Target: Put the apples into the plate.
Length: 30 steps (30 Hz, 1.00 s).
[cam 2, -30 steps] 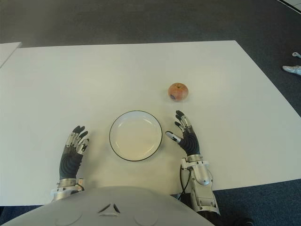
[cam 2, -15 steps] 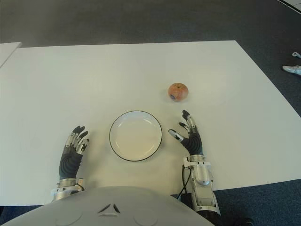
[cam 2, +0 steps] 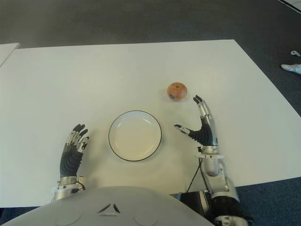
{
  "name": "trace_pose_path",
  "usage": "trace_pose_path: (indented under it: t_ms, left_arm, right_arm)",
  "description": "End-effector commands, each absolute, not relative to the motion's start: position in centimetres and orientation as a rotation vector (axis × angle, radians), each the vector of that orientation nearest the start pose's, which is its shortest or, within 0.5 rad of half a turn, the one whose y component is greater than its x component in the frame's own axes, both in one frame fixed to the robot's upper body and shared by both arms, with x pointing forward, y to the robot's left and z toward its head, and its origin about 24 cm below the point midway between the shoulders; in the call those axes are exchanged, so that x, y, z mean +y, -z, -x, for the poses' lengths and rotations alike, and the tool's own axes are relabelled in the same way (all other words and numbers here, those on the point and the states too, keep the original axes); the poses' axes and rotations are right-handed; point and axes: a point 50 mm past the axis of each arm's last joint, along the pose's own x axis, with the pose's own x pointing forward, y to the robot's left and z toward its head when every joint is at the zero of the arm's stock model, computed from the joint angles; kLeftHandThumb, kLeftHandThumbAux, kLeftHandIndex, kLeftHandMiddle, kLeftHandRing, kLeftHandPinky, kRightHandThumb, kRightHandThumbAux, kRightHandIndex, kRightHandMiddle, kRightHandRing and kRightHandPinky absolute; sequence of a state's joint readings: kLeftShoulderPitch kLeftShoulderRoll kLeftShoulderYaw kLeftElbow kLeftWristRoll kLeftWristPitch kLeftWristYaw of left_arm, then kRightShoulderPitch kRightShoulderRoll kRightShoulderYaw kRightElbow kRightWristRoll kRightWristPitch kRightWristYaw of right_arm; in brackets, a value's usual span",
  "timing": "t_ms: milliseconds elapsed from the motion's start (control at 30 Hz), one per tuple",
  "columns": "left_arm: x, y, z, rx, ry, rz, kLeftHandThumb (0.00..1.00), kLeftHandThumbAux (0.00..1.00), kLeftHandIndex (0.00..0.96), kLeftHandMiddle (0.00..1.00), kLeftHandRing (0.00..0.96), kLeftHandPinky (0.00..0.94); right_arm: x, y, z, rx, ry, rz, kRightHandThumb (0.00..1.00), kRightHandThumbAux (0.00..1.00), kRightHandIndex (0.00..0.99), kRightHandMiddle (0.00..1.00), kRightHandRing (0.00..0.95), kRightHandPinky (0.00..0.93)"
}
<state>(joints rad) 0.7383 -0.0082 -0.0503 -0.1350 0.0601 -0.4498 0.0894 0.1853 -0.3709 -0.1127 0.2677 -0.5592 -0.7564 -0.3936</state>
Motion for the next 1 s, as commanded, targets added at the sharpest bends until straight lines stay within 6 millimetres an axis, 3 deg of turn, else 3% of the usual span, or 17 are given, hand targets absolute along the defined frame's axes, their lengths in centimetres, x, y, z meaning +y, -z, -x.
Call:
trace_pose_path:
  t_ms: [33,233,500,1000]
  left_arm:
    - [17.1,1.0,-9.0,0.149,-0.202,-0.089,0.106,0.534,0.1,0.113,0.134,0.181]
    - [16.7,1.1,-9.2,0.148,-0.201,-0.084,0.107,0.541,0.096,0.113,0.142,0.195]
    - [16.6,1.2,-9.4,0.144,-0.191,-0.076,0.105,0.528,0.098,0.112,0.137,0.18]
    - [16.2,1.1,-9.3,0.128,-0.197,-0.088,0.112,0.514,0.092,0.117,0.146,0.202]
  right_arm:
    - [-24.3,-4.4,-20.9,-0.466,0.054,0.909,0.216,0.581,0.005,0.005,0.0,0.0]
    - [-24.3,-6.2,-23.1,-0.539,0.004,1.085,0.216,0.535,0.003,0.0,0.0,0.0]
    - [-23.2,-8.0,-25.4,-0.571,-0.078,1.33,0.287,0.472,0.0,0.0,0.0,0.0]
    - [-21.0,-8.6,-30.1,-0.494,-0.17,1.441,0.356,0.37,0.0,0.0,0.0,0.0]
